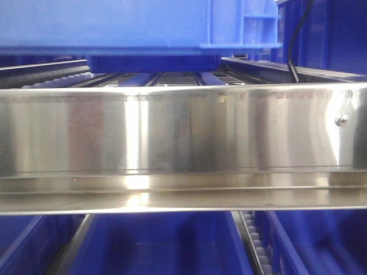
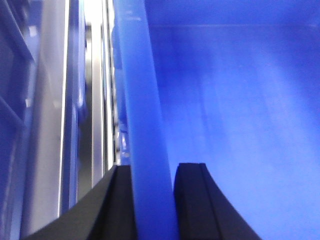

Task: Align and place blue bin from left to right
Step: 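Close both grippers on the bin walls and lift the bin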

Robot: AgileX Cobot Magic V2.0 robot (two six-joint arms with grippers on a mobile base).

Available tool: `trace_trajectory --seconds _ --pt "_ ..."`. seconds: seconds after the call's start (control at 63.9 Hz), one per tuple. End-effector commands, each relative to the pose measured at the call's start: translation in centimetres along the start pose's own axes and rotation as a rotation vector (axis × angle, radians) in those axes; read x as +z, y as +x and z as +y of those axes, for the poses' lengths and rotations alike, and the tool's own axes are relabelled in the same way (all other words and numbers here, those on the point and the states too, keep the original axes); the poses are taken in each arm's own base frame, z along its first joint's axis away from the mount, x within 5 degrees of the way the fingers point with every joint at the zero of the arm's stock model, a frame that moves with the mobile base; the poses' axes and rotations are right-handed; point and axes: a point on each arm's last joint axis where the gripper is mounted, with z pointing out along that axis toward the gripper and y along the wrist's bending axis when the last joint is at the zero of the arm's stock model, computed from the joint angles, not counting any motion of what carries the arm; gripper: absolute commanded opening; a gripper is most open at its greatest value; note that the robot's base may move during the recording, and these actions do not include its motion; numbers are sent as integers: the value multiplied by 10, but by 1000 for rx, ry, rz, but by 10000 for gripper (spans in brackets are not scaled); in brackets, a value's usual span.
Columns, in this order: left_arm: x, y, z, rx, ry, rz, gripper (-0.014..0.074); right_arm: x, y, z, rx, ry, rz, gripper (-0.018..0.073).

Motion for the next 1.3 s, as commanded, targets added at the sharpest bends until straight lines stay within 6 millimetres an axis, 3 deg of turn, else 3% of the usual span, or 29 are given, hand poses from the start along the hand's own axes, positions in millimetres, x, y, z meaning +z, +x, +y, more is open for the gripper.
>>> trace_trajectory --seconds 0.0,0.204,1.284 --pt "-34 -6 -24 -42 204 -128 -111 -20 -13 13 17 -66 -158 -160" --pt "-42 -7 -25 -43 213 -157 -111 -36 -16 16 13 -78 -218 -160" --pt "-43 -10 -25 -46 213 -191 -111 -37 -19 16 14 -84 -252 -162"
